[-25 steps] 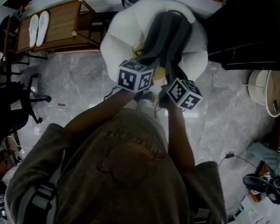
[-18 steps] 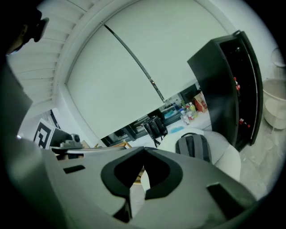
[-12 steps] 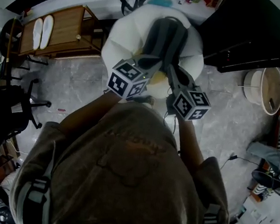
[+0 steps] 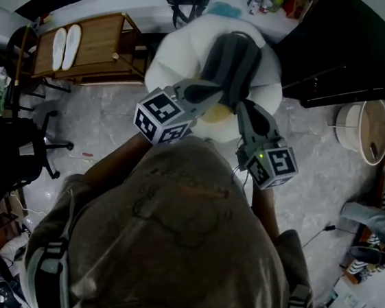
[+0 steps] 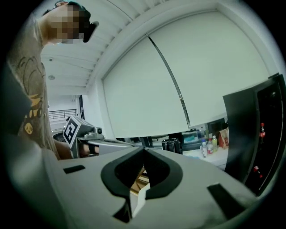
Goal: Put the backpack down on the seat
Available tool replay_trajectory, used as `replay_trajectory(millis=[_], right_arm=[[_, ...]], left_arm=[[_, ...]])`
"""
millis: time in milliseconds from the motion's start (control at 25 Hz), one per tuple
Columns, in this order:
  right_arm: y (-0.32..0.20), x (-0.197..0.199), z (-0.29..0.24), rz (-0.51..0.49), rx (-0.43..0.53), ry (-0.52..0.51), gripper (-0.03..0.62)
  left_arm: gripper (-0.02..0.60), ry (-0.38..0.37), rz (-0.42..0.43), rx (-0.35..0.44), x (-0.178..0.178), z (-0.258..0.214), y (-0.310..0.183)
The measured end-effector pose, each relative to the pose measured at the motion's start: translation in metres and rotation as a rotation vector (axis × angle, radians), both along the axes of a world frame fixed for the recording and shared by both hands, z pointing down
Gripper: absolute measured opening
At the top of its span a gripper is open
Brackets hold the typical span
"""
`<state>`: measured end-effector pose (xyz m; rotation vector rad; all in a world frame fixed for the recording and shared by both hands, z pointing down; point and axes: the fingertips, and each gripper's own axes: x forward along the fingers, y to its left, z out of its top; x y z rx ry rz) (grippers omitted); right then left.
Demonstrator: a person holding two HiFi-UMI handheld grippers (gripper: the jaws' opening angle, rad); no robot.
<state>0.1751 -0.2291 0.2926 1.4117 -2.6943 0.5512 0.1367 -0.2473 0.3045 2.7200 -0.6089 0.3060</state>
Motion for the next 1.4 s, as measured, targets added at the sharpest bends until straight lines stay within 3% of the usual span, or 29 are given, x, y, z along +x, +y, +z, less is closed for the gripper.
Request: replay_trajectory(millis=[240, 640, 1400], right_arm=[[-0.014, -0.001, -0.011, 0.022, 0.043, 0.012, 0.0], [-0.017, -0.018, -0.006, -0.024, 0.024, 0.004, -0.003], [-0.001, -0.014, 0.01, 0.009, -0.03, -0.073, -0.003]], left_arm=[[0.0, 0.048, -0.035, 0.019, -0.009, -0.011, -0.011], [0.0, 0.091, -0.087, 0.003, -0.014, -0.01, -0.012], [-0.001, 0.079, -0.106, -0.033, -0.015, 0.002, -0.002]])
